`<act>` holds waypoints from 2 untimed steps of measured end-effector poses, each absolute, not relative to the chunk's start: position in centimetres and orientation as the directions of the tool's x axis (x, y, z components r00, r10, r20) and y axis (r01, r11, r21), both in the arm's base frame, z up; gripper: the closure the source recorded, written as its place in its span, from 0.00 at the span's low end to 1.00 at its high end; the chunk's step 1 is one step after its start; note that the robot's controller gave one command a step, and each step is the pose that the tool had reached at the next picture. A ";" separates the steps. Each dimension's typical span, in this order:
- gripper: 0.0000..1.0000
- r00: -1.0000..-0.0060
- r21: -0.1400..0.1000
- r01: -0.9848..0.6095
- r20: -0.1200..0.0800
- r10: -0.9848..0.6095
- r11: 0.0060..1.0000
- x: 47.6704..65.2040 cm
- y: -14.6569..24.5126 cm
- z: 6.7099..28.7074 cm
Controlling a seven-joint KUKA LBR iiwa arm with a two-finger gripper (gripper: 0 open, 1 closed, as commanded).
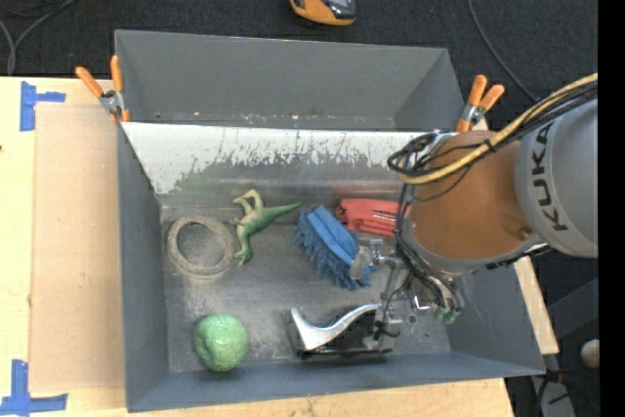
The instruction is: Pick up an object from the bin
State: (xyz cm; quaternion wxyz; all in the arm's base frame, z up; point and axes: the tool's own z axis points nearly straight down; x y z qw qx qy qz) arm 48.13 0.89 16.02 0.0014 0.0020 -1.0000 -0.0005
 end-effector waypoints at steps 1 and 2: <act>0.00 -1.000 0.001 -0.004 0.003 -0.004 1.000 48.1 0.9 16.0; 0.00 -0.999 0.001 0.036 0.015 0.036 0.999 49.4 3.6 9.2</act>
Offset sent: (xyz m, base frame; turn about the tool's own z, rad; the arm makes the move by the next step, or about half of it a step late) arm 0.0150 0.0253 -0.0645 0.0436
